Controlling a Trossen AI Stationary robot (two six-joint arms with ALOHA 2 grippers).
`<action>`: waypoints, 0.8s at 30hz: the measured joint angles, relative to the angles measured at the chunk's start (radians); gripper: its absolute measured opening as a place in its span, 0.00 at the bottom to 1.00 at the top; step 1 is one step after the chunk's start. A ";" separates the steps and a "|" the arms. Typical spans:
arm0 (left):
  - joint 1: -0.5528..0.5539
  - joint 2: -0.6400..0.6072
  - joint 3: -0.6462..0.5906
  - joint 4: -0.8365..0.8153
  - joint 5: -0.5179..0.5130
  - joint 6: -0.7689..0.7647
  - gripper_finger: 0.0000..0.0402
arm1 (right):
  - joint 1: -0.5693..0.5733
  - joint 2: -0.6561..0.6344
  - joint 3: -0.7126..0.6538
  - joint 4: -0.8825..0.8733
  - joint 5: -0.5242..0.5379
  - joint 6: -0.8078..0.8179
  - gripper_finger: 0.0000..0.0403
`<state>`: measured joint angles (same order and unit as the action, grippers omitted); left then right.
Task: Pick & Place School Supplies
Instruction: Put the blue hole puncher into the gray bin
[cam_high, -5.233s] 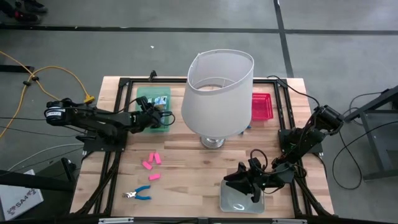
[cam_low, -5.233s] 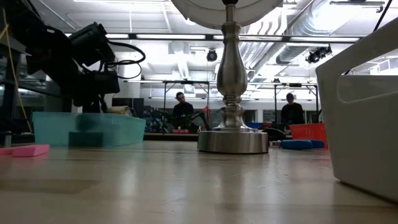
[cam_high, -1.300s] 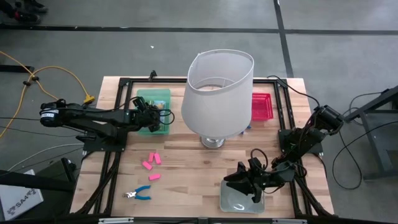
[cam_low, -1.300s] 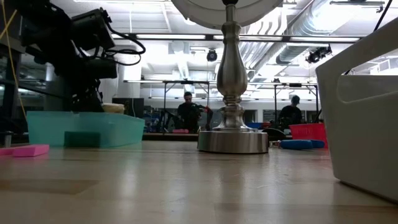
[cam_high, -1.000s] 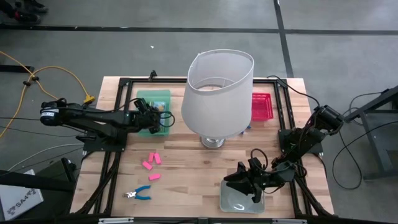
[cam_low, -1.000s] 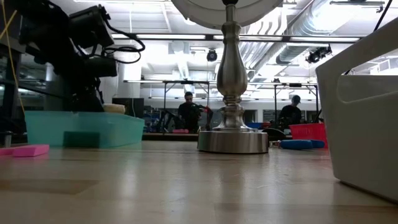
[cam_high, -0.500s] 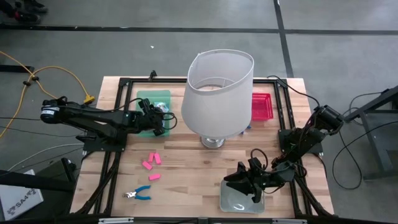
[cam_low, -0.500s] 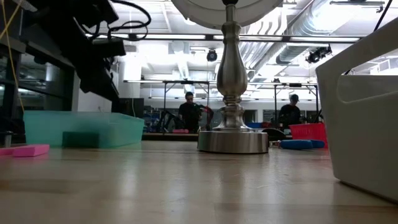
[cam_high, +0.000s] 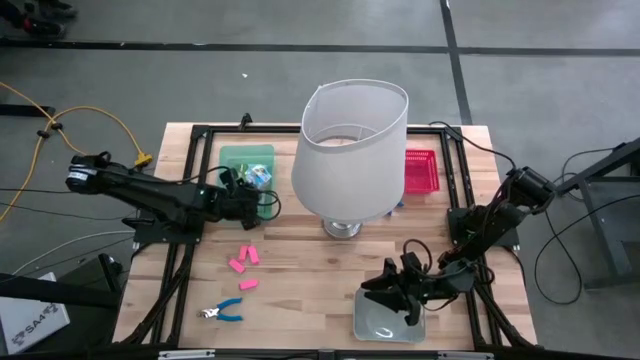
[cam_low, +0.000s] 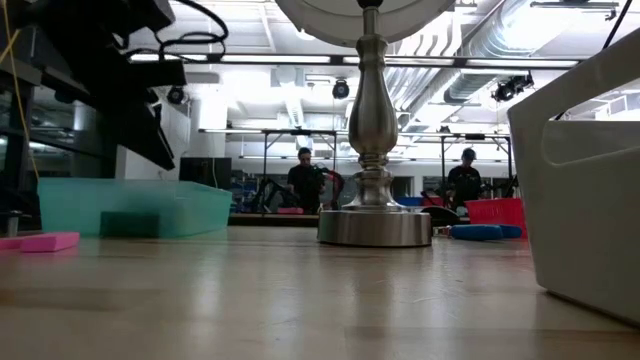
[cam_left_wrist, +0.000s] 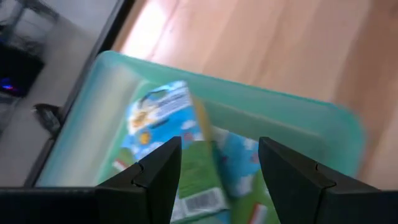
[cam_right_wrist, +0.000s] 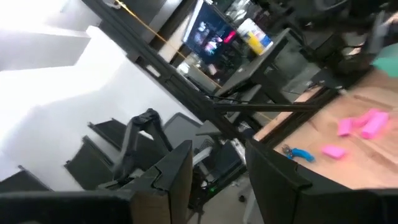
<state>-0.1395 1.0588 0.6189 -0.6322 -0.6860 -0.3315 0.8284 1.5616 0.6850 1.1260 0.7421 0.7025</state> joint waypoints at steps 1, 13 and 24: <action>-0.014 -0.004 0.000 -0.001 0.004 -0.017 0.51 | 0.000 -0.016 -0.006 -0.032 0.018 0.005 0.35; -0.208 -0.099 0.000 0.047 0.024 -0.114 0.51 | -0.004 -0.356 -0.072 -0.741 0.113 0.211 0.35; -0.336 -0.135 0.000 0.270 0.030 -0.043 0.51 | -0.035 -0.468 -0.073 -1.269 0.109 0.428 0.35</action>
<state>-0.4752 0.9234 0.6189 -0.3624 -0.6559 -0.3744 0.7935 1.0931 0.6121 -0.1435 0.8516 1.1303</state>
